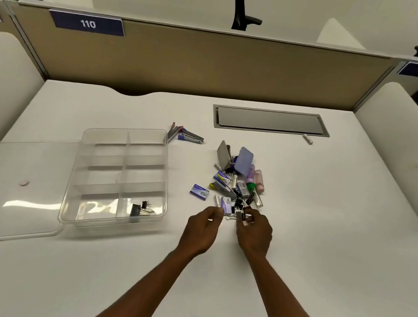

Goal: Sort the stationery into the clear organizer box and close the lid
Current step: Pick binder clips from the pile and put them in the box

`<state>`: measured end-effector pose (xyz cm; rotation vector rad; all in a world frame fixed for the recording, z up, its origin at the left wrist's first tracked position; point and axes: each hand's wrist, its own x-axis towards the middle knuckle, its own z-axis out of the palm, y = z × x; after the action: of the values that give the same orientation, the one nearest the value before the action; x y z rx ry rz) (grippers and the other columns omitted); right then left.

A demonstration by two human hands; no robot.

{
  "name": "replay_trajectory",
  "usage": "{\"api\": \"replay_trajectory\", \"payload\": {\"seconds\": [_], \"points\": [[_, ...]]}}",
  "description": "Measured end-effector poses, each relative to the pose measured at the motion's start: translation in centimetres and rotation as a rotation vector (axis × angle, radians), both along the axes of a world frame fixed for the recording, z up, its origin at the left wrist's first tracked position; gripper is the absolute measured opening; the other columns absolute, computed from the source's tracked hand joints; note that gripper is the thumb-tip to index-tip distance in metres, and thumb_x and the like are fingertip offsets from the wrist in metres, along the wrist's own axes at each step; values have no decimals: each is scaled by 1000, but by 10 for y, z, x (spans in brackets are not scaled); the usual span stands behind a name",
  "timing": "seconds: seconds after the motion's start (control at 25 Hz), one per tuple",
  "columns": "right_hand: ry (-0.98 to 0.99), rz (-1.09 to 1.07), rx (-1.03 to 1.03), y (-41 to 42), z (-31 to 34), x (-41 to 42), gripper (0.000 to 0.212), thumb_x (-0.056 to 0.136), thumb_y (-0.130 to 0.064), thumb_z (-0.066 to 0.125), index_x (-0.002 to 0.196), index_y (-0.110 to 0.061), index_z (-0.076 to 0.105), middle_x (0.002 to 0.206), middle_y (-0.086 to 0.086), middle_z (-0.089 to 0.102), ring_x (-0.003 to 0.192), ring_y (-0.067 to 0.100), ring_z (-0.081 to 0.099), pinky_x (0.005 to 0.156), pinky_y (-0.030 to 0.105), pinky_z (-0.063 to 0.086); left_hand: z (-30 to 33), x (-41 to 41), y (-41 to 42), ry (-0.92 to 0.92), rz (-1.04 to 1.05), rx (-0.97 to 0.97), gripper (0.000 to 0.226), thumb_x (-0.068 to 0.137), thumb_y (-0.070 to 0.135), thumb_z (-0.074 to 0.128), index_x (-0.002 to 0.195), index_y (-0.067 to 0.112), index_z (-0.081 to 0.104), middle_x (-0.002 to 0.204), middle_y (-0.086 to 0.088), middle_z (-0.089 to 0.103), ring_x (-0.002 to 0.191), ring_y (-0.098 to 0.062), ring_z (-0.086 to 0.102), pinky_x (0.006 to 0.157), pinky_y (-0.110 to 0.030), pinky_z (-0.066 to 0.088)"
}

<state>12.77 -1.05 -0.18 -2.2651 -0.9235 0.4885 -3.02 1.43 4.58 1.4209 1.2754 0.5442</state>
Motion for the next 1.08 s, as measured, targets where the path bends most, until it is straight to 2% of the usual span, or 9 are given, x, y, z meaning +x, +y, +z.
{"api": "replay_trajectory", "payload": {"seconds": [0.12,0.32,0.4,0.48,0.6,0.72,0.8,0.96,1.08], "points": [[-62,104,-2,-3,-4,1,23,82,-27,73,105,-28,70,98,0,64,86,21,66,70,25,41,-12,7,-4,36,-10,-51,40,97,60,39,111,34,66,110,7,70,102,-9,65,94,-31,52],[-55,193,25,-12,-3,0,17,78,-27,75,92,-32,66,97,-8,58,83,11,65,65,23,39,-15,14,-5,73,14,-27,35,98,55,42,113,32,65,110,6,70,101,-9,65,89,-26,51],[-46,242,63,-18,-5,-2,15,77,-31,76,87,-33,65,95,-10,58,80,5,63,64,20,41,-16,16,-4,103,26,-5,33,98,43,52,125,28,61,120,3,67,104,-10,63,91,-25,50],[-9,237,129,-24,-7,-8,16,77,-32,78,84,-32,64,92,-11,60,77,1,61,63,18,42,-18,17,-4,133,64,-26,45,95,39,58,138,25,51,127,3,61,108,-13,62,94,-27,49],[88,274,202,-29,-8,-19,18,74,-27,81,83,-30,66,84,-12,65,75,4,62,64,20,48,-23,18,-3,-29,227,-245,55,90,39,67,140,28,47,123,-2,63,106,-17,64,94,-36,54],[231,432,179,-27,-2,-16,20,70,-26,79,87,-32,70,80,-15,69,73,5,64,64,13,47,-29,13,1,-175,340,-340,43,90,12,67,132,19,56,108,-8,71,99,-21,70,89,-39,58],[252,408,168,-24,0,-7,21,69,-29,77,89,-34,71,79,-15,70,69,5,62,63,12,45,-29,8,3,-280,391,-376,35,94,-1,57,127,11,57,103,-11,74,93,-26,73,83,-38,60],[-43,85,60,-14,-2,11,28,78,-37,76,103,-28,66,95,-6,64,81,15,63,71,27,45,-27,8,3,-352,382,-385,30,96,-5,51,125,3,58,106,-17,72,97,-30,72,82,-35,59],[-133,111,-71,-7,-7,16,31,82,-41,74,107,-22,69,105,1,63,93,22,64,75,29,46,-28,11,1,-348,356,-381,28,96,-5,51,121,3,61,105,-17,72,96,-27,72,82,-31,58]]}}
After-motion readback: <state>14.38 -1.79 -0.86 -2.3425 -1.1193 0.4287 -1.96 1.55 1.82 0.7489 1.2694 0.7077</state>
